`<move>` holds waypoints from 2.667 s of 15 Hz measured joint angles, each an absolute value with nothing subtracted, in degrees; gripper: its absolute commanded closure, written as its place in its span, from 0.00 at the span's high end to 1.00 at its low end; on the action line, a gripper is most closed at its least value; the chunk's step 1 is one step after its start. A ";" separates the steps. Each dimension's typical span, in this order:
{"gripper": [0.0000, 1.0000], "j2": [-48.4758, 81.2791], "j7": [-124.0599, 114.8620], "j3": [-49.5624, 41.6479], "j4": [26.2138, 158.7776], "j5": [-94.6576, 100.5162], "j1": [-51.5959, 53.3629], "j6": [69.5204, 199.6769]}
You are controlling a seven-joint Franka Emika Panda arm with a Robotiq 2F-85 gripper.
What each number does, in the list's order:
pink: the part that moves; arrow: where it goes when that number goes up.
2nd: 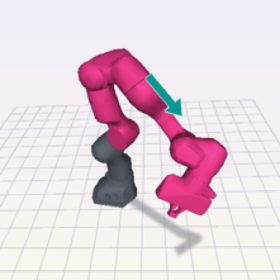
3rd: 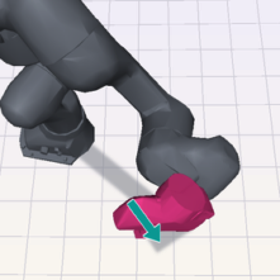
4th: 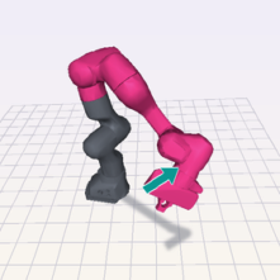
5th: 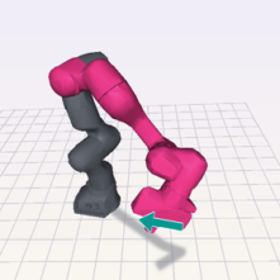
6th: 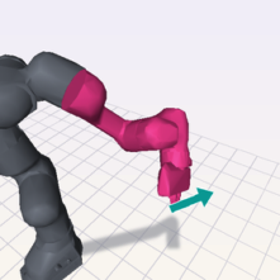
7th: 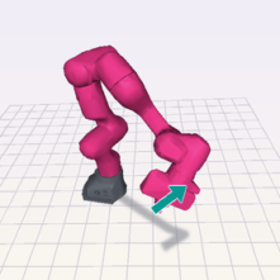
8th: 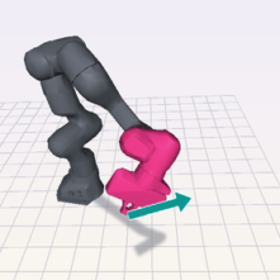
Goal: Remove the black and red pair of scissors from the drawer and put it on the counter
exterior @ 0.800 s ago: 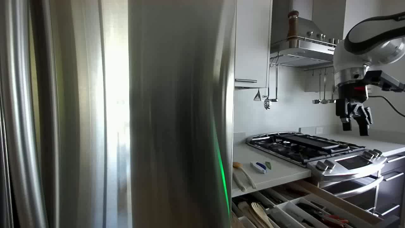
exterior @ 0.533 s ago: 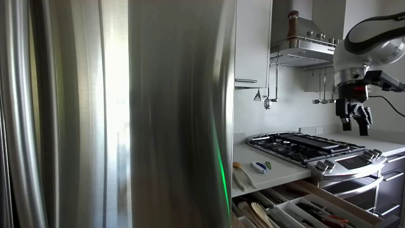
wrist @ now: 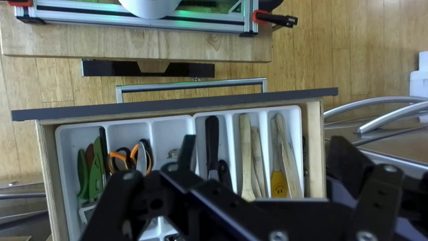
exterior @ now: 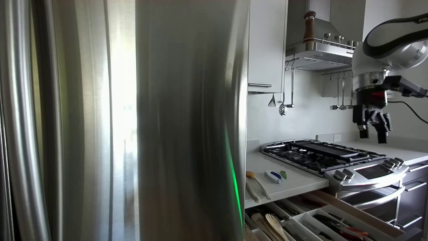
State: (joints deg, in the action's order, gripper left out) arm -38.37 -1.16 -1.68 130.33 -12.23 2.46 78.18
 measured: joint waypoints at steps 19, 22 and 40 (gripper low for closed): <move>1.00 -8.54 -16.77 4.57 132.52 13.80 -1.89 119.47; 1.00 -4.72 -19.45 3.93 133.29 17.70 -2.02 125.27; 1.00 7.36 -26.13 0.40 132.16 33.27 -0.49 137.60</move>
State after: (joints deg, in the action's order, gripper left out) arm 7.36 -26.13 0.40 132.16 33.27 -0.49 137.60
